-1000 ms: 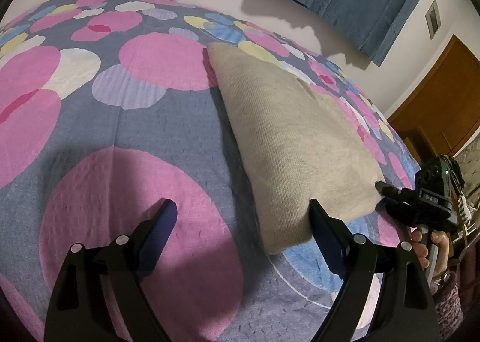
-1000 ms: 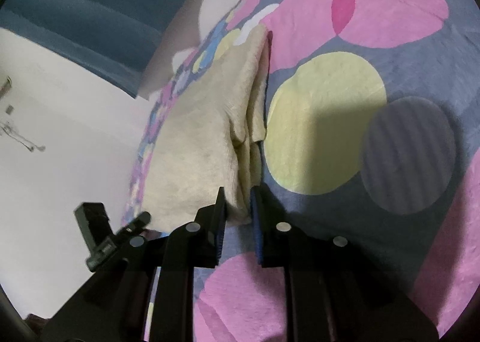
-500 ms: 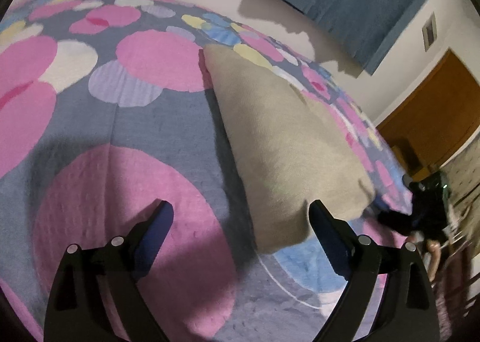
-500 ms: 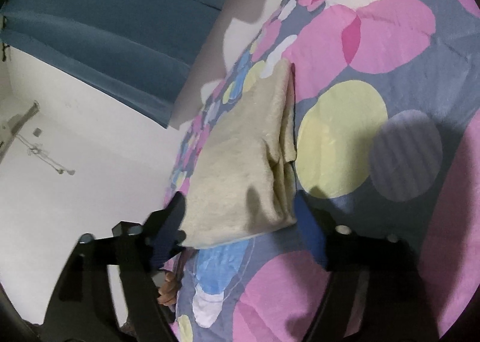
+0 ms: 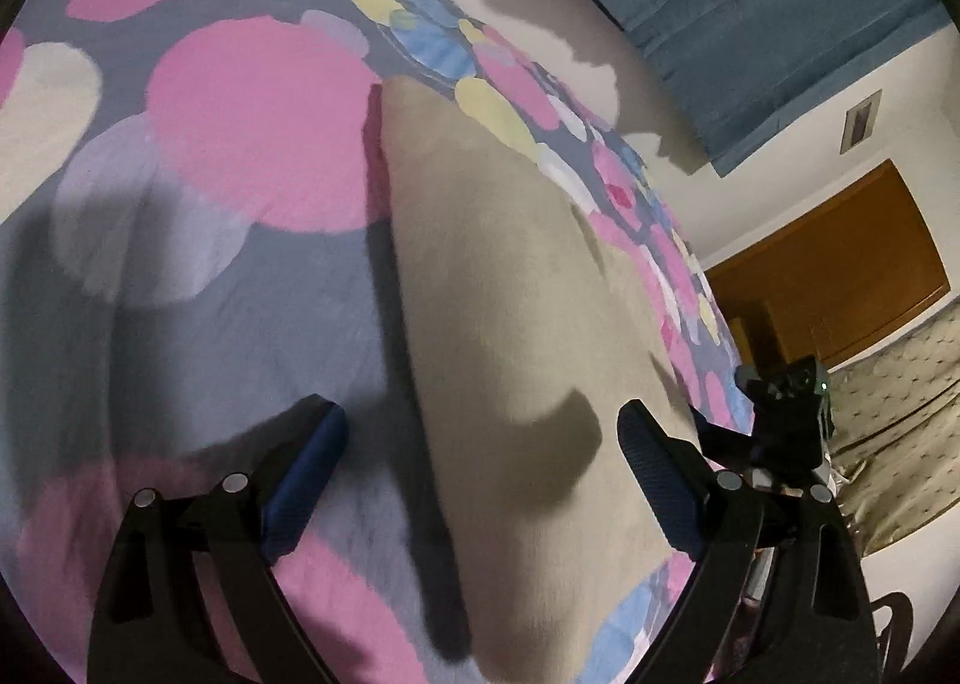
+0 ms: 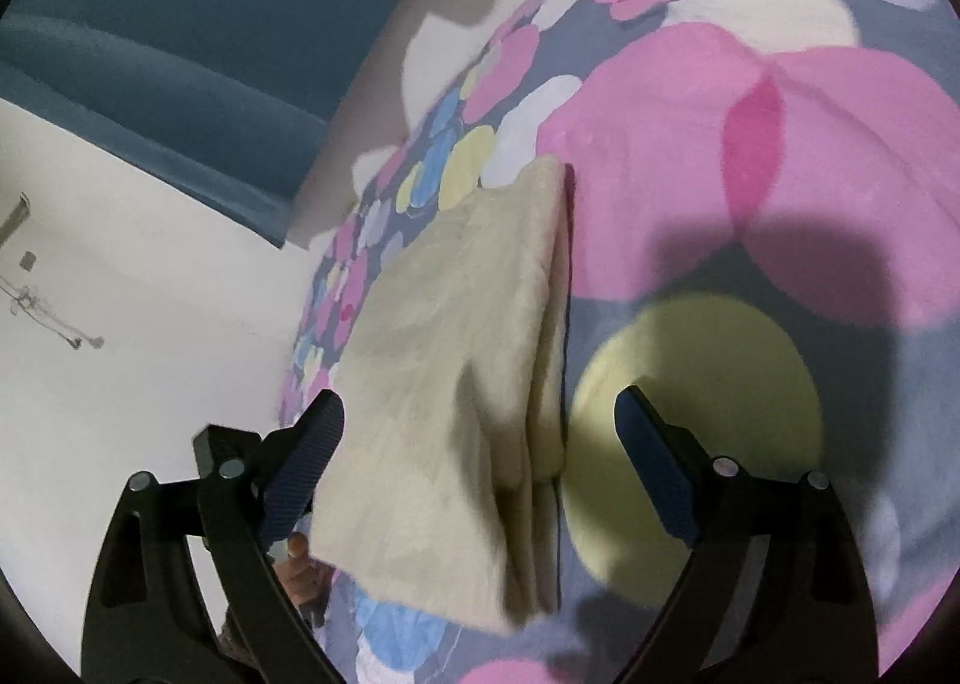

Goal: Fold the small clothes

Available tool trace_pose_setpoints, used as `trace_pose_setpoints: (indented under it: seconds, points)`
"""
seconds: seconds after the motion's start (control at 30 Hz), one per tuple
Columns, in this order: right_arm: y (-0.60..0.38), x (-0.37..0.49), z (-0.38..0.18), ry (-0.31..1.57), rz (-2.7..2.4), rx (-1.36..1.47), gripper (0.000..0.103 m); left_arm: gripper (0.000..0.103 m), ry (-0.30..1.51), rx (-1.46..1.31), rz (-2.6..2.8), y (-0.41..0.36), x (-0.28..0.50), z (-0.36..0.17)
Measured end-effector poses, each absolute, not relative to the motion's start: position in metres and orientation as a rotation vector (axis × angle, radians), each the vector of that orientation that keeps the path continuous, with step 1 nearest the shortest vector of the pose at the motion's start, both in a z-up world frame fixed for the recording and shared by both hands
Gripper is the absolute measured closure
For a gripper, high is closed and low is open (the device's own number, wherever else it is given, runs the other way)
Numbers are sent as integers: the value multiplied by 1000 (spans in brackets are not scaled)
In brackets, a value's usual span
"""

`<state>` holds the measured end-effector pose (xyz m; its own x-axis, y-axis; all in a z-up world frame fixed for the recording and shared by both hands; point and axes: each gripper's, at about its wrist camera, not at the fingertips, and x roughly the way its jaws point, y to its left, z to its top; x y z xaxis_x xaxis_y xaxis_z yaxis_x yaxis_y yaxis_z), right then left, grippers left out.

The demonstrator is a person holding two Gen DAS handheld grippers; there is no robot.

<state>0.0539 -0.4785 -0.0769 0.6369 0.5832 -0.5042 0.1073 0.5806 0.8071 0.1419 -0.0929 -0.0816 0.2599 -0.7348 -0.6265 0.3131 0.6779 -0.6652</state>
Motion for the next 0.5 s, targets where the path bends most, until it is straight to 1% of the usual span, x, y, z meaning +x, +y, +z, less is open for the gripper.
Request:
trace_pose_setpoints:
  seconds: [0.2, 0.27, 0.3, 0.37, 0.4, 0.43, 0.47, 0.5]
  points:
    - [-465, 91, -81, 918, 362, 878, 12, 13, 1093, -437, -780, -107, 165, -85]
    - [-462, 102, -83, 915, 379, 884, 12, 17, 1095, -439, -785, -111, 174, -86]
    - [-460, 105, -84, 913, 390, 879, 12, 25, 1096, -439, -787, -113, 176, -87]
    - [-453, 112, -85, 917, 426, 871, 21, 30, 1092, -443, -788, -115, 179, -89]
    - [-448, 115, -88, 923, 431, 864, 28, 33, 1085, -439, -788, -116, 178, -89]
    - [-446, 115, -88, 924, 432, 849, 39, 33, 1073, -425, -789, -117, 176, -89]
    - [-442, 117, -92, 936, 443, 843, 46, 34, 1062, -413, -793, -118, 175, -89]
    - [-442, 118, -95, 941, 443, 838, 63, 36, 1054, -401, -796, -120, 174, -89]
